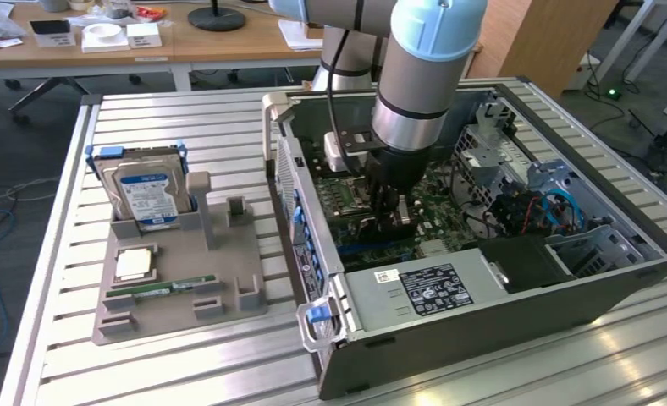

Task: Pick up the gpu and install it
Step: 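Insert the gpu into the slot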

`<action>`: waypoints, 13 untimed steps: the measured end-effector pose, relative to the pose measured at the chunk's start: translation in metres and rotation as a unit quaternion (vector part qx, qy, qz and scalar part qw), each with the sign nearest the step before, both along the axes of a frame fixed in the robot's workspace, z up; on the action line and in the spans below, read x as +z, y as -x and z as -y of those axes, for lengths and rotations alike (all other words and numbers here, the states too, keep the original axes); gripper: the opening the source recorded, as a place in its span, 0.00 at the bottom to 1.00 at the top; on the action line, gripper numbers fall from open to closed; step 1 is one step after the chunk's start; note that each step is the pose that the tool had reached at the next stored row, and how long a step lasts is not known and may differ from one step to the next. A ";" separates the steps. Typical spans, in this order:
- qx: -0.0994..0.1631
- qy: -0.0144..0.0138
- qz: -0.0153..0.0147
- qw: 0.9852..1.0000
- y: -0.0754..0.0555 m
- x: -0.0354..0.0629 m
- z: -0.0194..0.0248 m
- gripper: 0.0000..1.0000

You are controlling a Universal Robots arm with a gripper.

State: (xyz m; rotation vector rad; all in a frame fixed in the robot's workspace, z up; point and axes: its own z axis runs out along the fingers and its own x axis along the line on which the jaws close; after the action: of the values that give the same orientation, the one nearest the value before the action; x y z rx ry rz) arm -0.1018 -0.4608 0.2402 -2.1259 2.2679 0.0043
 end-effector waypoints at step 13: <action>0.000 0.000 0.000 1.000 0.000 0.0000 0.0000 0.27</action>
State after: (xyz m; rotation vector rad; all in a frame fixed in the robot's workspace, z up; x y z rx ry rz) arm -0.1018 -0.4608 0.2403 -2.1259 2.2679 0.0042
